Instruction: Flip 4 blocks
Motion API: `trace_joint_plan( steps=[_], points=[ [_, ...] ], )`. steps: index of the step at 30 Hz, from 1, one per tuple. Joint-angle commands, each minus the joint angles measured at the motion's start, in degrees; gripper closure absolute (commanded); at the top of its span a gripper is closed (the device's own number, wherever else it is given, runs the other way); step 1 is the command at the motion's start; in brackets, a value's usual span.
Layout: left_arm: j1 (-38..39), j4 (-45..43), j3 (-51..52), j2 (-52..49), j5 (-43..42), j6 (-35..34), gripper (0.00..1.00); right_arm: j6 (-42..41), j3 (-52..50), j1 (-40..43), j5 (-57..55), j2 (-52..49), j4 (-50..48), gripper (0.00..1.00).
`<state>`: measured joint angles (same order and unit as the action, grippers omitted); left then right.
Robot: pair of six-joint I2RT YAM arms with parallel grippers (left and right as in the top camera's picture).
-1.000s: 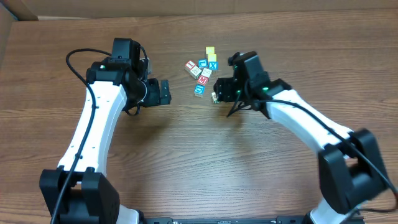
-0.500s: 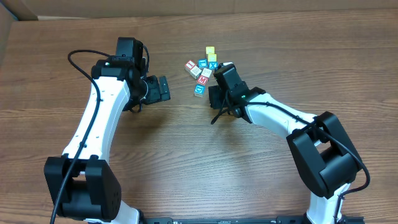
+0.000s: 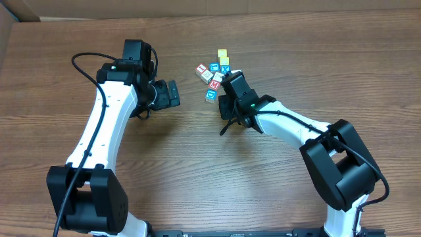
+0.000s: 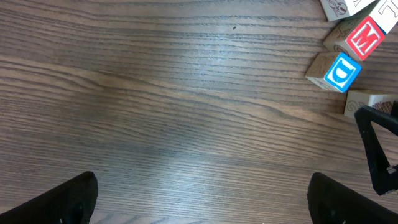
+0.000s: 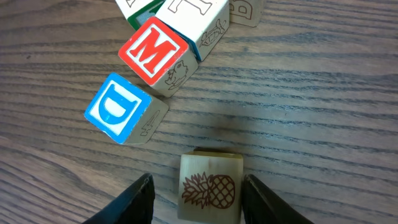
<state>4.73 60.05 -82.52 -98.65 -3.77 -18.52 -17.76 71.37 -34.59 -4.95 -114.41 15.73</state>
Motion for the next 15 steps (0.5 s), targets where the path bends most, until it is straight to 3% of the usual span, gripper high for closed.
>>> trace_joint_plan(
  steps=[1, 10, 15],
  points=[
    [-0.31, -0.11, -1.16, -0.63, 0.81, -0.98, 0.0, 0.13, 1.33, 0.02, -0.81, -1.01, -0.46, 0.51],
    [-0.31, -0.11, -1.16, -0.63, 0.81, -0.98, 0.0, 0.07, 1.33, 0.04, -2.12, -4.02, -1.53, 0.51],
    [-0.31, -0.11, -1.16, -0.63, 0.81, -0.98, 0.0, -0.04, 2.93, 0.02, -3.17, -1.73, -0.68, 0.68]
  ],
)
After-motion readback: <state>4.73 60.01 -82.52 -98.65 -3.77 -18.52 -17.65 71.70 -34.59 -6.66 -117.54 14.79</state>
